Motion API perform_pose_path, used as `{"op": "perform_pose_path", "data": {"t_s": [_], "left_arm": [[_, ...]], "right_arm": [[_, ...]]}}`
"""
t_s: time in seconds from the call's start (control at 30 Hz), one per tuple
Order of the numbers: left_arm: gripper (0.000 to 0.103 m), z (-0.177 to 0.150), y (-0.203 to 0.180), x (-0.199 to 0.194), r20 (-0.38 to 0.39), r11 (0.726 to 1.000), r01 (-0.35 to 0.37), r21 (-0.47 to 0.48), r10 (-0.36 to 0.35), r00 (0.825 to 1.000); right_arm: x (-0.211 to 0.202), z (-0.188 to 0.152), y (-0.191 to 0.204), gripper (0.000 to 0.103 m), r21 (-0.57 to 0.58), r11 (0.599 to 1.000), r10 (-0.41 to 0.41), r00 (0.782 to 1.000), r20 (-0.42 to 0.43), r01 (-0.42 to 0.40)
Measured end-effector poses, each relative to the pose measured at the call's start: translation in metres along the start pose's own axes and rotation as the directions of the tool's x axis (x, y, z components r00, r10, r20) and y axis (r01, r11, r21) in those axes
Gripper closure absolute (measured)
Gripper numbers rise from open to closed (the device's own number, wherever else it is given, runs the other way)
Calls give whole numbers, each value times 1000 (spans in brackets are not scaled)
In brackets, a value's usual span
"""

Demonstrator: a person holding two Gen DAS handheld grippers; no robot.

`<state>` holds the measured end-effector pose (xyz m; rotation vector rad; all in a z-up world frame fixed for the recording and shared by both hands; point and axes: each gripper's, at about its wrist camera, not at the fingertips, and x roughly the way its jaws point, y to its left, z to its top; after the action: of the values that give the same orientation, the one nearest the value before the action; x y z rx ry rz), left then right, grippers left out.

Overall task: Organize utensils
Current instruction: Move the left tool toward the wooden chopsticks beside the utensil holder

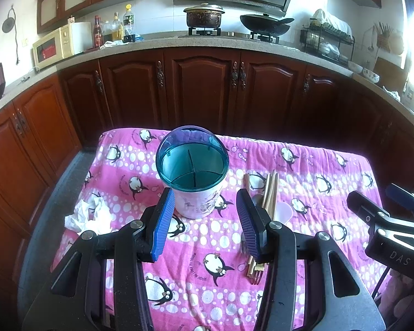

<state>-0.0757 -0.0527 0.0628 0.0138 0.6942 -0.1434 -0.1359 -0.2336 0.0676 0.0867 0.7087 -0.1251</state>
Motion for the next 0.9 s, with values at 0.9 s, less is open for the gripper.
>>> {"op": "perform_pose_path", "data": {"t_s": [0.9], "left_arm": [[57,-1,-1,5,-10,999,36,-13,-36,999]], "right_arm": [[8,2,-2,3,-2,1000,-2,1000,-13,2]]}}
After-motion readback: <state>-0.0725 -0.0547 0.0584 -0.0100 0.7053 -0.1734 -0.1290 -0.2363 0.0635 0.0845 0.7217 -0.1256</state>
